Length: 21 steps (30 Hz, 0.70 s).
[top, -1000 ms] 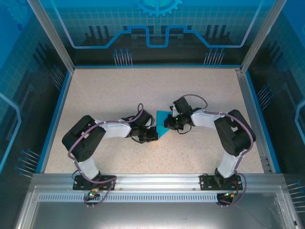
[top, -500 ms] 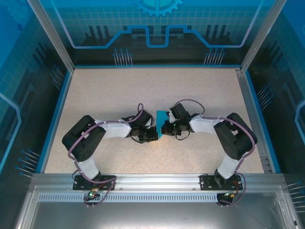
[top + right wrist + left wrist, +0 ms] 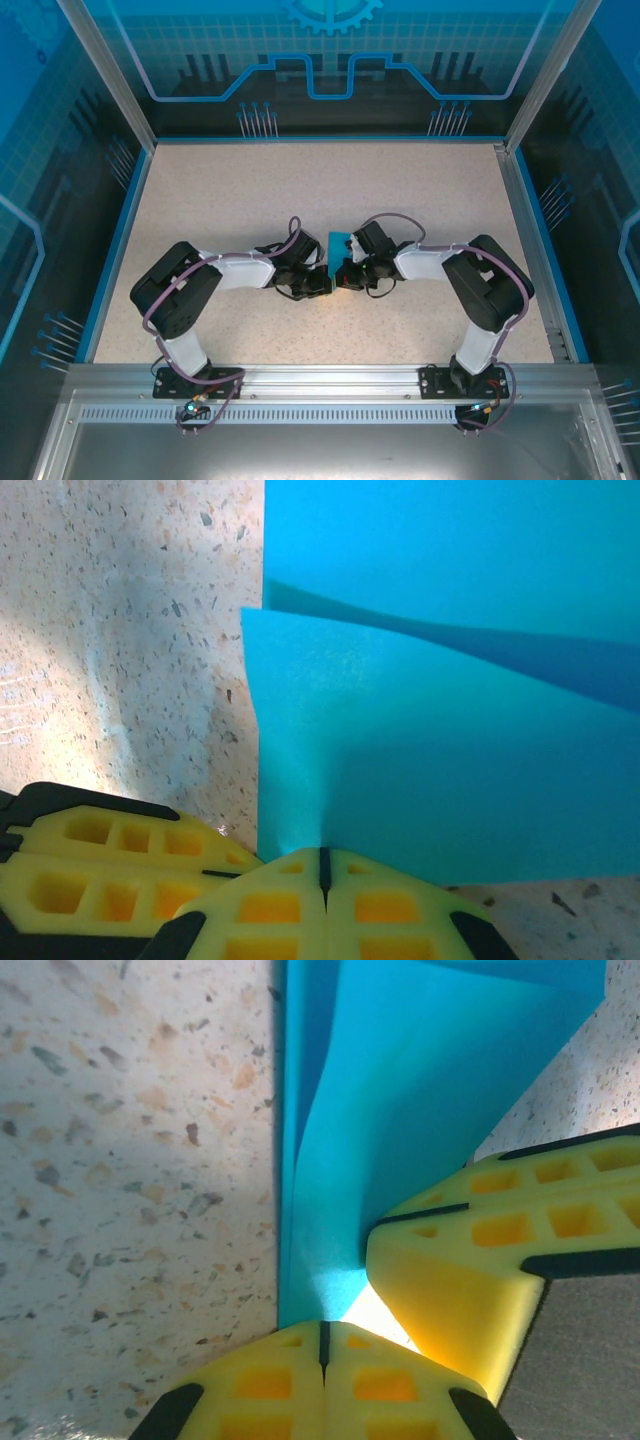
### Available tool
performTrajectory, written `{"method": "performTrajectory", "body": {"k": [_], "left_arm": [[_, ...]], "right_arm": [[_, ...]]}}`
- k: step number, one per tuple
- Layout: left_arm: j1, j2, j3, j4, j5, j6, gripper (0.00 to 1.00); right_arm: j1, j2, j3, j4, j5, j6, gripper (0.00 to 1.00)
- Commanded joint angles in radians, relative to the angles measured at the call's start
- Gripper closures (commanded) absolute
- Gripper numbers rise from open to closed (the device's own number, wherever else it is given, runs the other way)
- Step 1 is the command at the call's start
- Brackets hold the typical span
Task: Fold a paper plane with a square sheet of paper (pick it up from the middle)
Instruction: Third fold the triangle at the center of the table.
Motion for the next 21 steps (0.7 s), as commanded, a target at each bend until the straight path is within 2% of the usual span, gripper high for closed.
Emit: {"method": "performTrajectory", "body": {"k": [1,12,21], "left_arm": [[0.003,0.028,-0.013,-0.108,-0.043,-0.008,1.0],[0.002,0.046,0.006,-0.209,-0.05,0.019,1.0],[0.002,0.06,0.018,-0.218,-0.04,0.031,1.0]], "right_arm": [[-0.005,0.055,0.005,-0.025,0.026,-0.023,0.97],[-0.126,0.049,0.041,-0.037,0.045,-0.092,0.96],[-0.196,0.067,0.091,-0.051,0.091,-0.119,0.96]]}}
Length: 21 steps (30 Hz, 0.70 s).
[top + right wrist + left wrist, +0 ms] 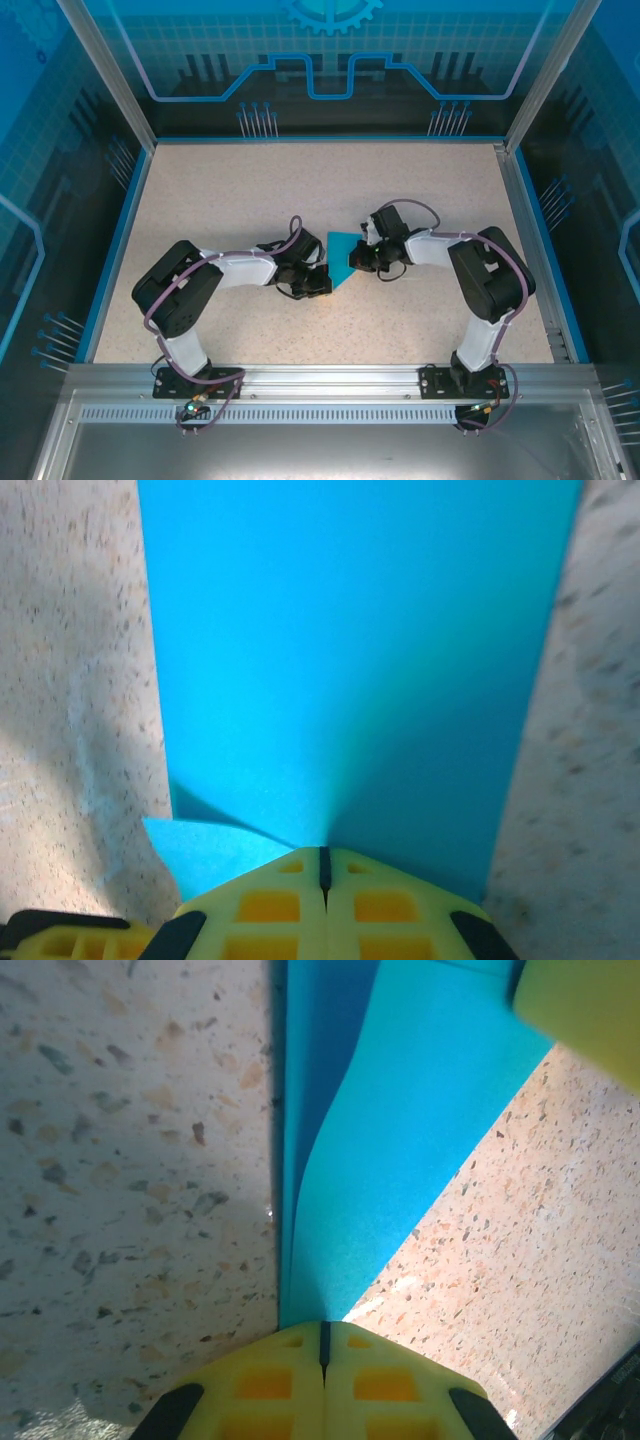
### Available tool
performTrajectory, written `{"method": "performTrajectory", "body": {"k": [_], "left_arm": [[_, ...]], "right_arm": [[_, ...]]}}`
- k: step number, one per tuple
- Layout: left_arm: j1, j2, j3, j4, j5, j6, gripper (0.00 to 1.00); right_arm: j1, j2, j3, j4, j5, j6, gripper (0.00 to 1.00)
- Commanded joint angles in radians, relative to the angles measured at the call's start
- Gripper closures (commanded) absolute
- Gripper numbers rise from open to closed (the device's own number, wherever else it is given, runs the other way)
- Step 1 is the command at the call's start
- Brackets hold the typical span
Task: Fold a paper plane with a square sheet of paper (pick it up from the middle)
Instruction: Third fold the triangle at the center of the table.
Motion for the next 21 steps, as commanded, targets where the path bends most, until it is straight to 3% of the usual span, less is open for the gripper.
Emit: {"method": "performTrajectory", "body": {"k": [1,7,15,21], "left_arm": [[0.002,0.048,-0.017,-0.157,-0.036,0.027,1.0],[0.002,0.045,-0.015,-0.154,-0.039,0.024,1.0],[0.002,0.043,-0.011,-0.15,-0.041,0.02,1.0],[0.002,0.044,-0.011,-0.146,-0.041,0.019,1.0]], "right_arm": [[-0.038,0.028,0.022,-0.029,0.064,-0.036,0.96],[-0.047,-0.04,0.016,-0.017,0.044,-0.061,0.96],[0.077,-0.194,-0.018,-0.03,0.105,-0.049,0.96],[0.15,-0.154,-0.067,0.004,0.05,-0.009,0.95]]}}
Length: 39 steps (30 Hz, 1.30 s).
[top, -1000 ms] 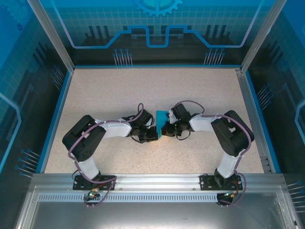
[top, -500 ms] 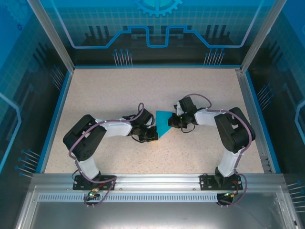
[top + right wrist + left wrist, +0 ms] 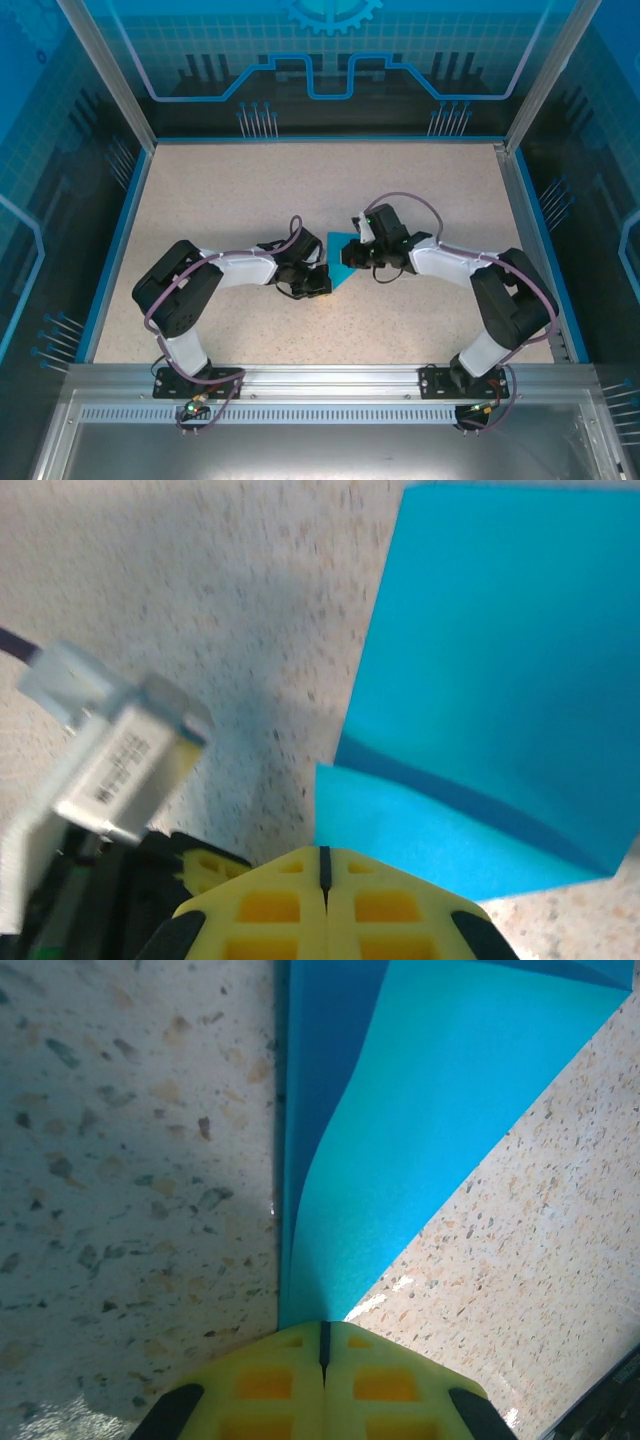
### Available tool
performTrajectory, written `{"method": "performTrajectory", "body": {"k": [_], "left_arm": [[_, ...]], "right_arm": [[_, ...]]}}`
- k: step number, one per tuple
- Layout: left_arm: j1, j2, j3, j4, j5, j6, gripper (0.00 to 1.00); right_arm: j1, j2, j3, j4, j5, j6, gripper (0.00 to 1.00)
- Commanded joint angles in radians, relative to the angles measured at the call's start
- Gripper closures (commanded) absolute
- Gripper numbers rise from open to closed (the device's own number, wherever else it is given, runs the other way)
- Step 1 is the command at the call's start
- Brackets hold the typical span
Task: Fold a paper plane with a square sheet of paper (pick it up from the middle)
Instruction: Third fold the triangle at the center of the table.
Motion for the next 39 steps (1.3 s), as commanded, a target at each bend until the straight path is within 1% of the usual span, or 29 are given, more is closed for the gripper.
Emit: {"method": "performTrajectory", "body": {"k": [1,7,11,17,24,28,33,36,39], "left_arm": [[0.002,0.044,-0.017,-0.131,-0.04,0.017,1.0],[0.002,0.046,-0.016,-0.132,-0.041,0.018,1.0],[0.002,0.055,-0.01,-0.143,-0.039,0.022,1.0],[0.001,0.061,-0.009,-0.155,-0.041,0.032,1.0],[-0.001,0.074,-0.022,-0.15,-0.039,0.037,1.0],[0.0,0.069,-0.017,-0.152,-0.036,0.041,1.0],[0.001,0.029,0.007,-0.159,-0.031,0.045,0.98],[0.0,-0.031,0.043,-0.164,-0.027,0.069,0.91],[0.0,-0.092,0.086,-0.131,-0.017,0.09,0.8]], "right_arm": [[0.037,0.052,-0.02,0.008,-0.032,0.026,0.96],[0.038,0.134,-0.022,0.047,-0.068,0.036,0.96],[0.015,0.191,-0.016,0.056,-0.088,0.023,0.96],[-0.084,0.193,-0.046,0.061,-0.078,-0.005,0.96],[-0.2,0.17,-0.029,0.012,-0.042,-0.053,0.96],[-0.227,0.121,0.014,-0.051,-0.045,-0.023,0.95],[-0.227,-0.008,0.037,-0.12,0.023,0.008,0.93],[-0.227,-0.091,-0.003,-0.125,0.049,0.033,0.87],[-0.227,-0.15,-0.047,-0.119,0.052,0.058,0.76]]}}
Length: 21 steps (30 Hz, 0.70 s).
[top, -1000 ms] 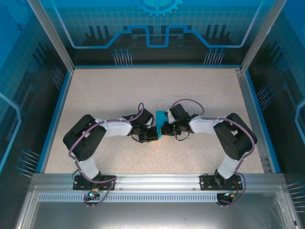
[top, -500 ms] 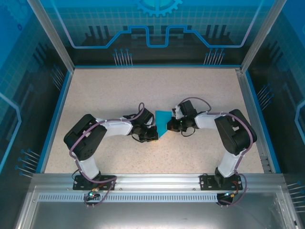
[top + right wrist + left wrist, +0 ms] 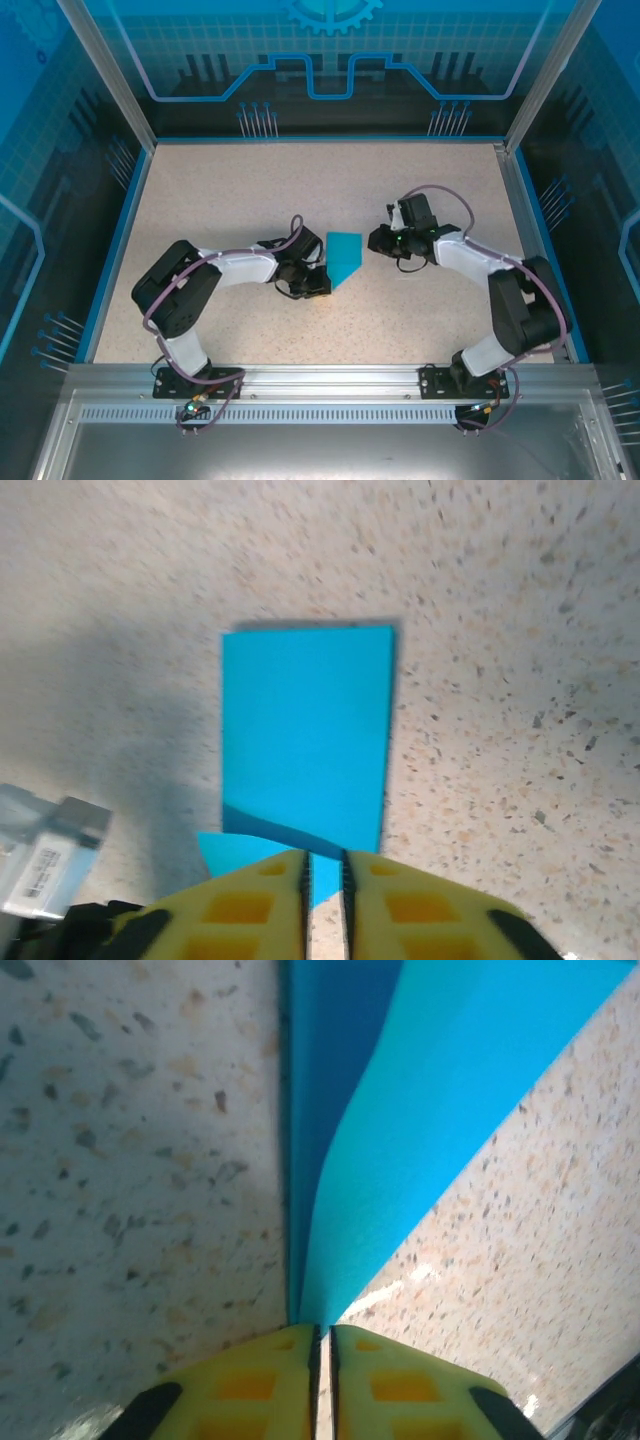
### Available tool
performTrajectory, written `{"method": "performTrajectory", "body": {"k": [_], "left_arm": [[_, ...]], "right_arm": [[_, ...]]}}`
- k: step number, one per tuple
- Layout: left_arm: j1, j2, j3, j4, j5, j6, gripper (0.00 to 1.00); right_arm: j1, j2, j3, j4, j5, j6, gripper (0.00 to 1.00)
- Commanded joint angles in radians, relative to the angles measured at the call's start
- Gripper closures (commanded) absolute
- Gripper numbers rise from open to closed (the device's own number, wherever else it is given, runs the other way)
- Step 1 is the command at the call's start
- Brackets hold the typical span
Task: Fold a paper plane with a square sheet of paper (pick it up from the middle)
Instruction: Third fold the triangle at the center of the table, then fourth fold the wing at the center of the table.
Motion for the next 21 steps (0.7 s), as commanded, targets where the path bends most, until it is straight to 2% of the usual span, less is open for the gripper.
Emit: {"method": "performTrajectory", "body": {"k": [1,5,10,17,21], "left_arm": [[-0.001,-0.087,0.065,-0.021,-0.01,0.039,0.77],[0.0,-0.102,0.093,0.041,-0.029,0.038,0.73],[-0.001,-0.049,0.127,0.06,-0.042,0.021,0.73],[-0.006,0.008,0.16,0.068,-0.044,0.012,0.77],[-0.005,0.043,0.176,0.018,-0.15,0.027,0.82]], "right_arm": [[-0.006,-0.059,-0.054,-0.029,0.026,0.037,0.72],[-0.008,-0.103,-0.097,-0.002,0.004,0.055,0.47],[-0.007,-0.124,-0.131,0.046,-0.035,0.067,0.26],[-0.007,-0.099,-0.141,0.064,-0.046,0.075,0.19],[-0.006,-0.064,-0.142,0.083,-0.082,0.099,0.18]]}}
